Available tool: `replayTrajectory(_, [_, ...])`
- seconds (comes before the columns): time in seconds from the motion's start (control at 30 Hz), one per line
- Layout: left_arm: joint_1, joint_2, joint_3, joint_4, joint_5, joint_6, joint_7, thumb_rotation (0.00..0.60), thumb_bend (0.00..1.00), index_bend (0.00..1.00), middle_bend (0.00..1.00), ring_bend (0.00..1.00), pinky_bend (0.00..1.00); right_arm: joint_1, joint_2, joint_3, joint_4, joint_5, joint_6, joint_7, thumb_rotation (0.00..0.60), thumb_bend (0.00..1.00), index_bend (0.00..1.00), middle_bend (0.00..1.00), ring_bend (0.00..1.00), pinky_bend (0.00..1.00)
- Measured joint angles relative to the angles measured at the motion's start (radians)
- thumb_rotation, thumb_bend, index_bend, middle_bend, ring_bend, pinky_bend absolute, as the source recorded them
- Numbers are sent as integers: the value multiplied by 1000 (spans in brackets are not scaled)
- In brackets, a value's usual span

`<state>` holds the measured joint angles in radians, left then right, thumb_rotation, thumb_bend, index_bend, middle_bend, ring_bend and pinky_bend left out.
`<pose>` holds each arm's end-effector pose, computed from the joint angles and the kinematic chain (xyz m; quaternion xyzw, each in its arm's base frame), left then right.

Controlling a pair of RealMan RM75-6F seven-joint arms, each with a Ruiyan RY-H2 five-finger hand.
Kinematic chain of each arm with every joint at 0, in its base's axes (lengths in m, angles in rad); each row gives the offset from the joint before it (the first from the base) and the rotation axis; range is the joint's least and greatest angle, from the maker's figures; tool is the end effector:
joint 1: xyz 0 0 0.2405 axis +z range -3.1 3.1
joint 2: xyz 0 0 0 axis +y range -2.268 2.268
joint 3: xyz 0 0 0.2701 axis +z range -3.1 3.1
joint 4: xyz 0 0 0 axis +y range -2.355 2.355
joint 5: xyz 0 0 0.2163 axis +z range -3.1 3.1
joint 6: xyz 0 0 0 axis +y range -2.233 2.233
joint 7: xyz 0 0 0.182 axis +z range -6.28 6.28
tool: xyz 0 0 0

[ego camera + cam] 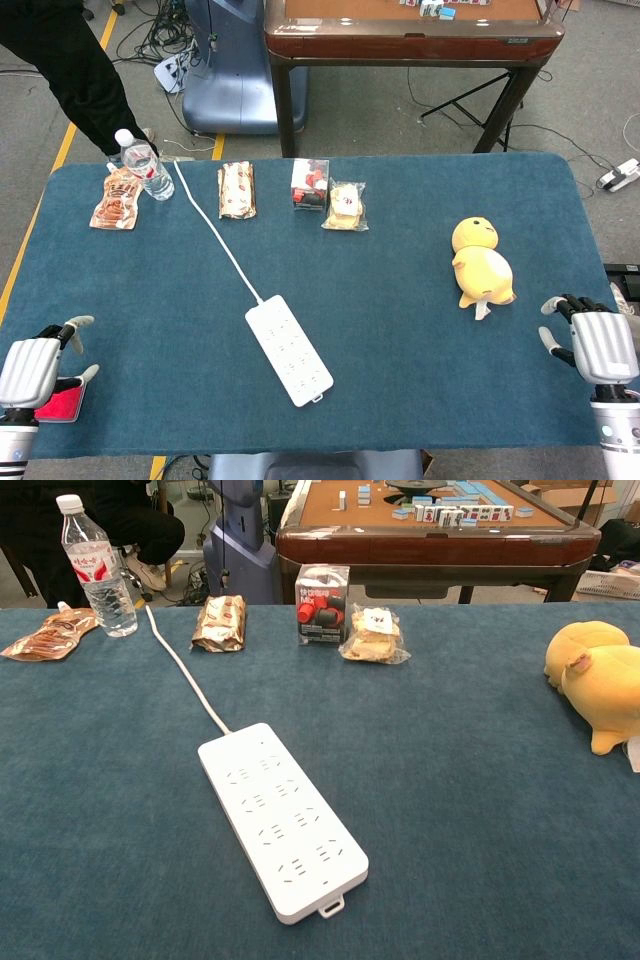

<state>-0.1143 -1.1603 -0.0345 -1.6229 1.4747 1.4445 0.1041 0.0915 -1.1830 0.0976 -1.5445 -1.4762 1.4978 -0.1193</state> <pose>-0.3216 0.2260 0.1362 -0.6151 -0.3850 -0.3616 0.5853 -0.3311 -0.2334 0.1567 0.5954 -0.3391 0.3683 0.6284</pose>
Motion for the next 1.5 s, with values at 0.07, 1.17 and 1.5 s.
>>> replayTrajectory(0.07, [-1, -1, -2, 1, 1, -2, -12, 600, 142, 358, 583, 429, 631, 0, -1, 0, 1, 1, -2, 1, 600, 236, 476, 469, 453, 559])
replayTrajectory(1.17, [-429, -43, -129, -306, -43, -466, 107, 600, 744, 240, 1000, 1000, 1000, 3, 16, 23, -15, 22, 6, 20, 600, 236, 476, 466, 453, 619])
replayTrajectory(1.5, [-535, -164, -126, -257, -190, -559, 233, 600, 744, 230, 1000, 1000, 1000, 13, 15, 24, -25, 27, -8, 2, 600, 236, 476, 466, 453, 619])
